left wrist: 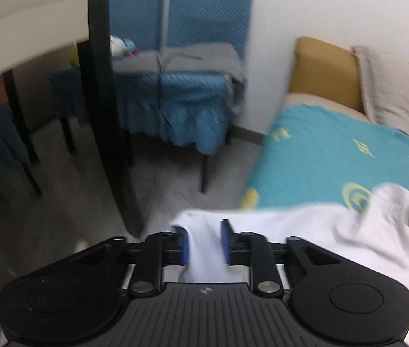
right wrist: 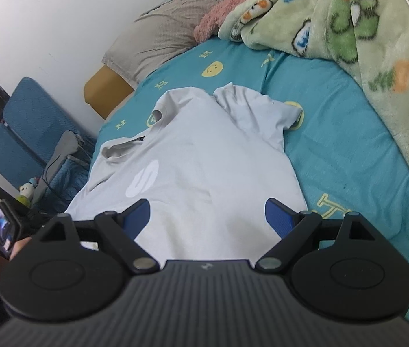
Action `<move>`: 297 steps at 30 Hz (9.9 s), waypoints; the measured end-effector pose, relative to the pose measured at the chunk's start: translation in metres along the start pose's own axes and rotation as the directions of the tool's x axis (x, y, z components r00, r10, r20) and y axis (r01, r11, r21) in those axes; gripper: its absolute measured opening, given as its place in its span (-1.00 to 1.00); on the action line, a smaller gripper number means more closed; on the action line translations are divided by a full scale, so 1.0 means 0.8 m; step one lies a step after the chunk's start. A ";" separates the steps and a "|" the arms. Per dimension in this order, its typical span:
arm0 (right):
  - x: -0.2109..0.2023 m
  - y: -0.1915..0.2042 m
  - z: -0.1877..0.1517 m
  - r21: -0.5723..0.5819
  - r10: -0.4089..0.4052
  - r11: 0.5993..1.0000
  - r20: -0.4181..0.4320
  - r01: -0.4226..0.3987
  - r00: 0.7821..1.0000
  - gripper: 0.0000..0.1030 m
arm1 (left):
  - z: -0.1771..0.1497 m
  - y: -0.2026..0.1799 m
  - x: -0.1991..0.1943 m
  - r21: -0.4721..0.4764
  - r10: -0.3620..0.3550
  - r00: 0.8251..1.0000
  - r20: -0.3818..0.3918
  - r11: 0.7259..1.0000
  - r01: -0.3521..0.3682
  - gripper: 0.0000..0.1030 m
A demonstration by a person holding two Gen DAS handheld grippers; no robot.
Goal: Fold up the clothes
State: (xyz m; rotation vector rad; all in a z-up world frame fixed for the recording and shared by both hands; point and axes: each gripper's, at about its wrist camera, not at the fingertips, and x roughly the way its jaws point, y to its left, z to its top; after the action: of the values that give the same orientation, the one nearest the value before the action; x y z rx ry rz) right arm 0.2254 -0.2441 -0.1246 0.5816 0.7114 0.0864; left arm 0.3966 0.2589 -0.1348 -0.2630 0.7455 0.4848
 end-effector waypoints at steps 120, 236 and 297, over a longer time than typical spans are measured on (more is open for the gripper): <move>0.156 0.075 0.180 -0.378 -0.130 0.858 0.494 0.347 0.860 -0.91 | -0.266 -0.064 -0.237 0.174 -0.476 0.878 -0.049 0.862 0.477 0.61; -0.184 -0.044 -0.051 -0.031 0.105 0.994 0.191 -0.101 0.976 0.64 | -0.389 -0.130 -0.346 -0.009 -0.757 0.377 -0.534 0.451 0.893 -1.00; -0.137 -0.029 -0.053 -0.068 0.003 0.998 0.112 0.005 0.994 0.64 | -0.229 -0.113 -0.218 0.014 -0.573 0.739 -0.353 0.787 0.617 0.40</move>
State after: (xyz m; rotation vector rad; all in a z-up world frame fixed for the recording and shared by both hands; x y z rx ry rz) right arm 0.1120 -0.2729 -0.0981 0.5168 0.5976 0.0761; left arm 0.2254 0.0517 -0.1366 -0.4495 0.9644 -0.2381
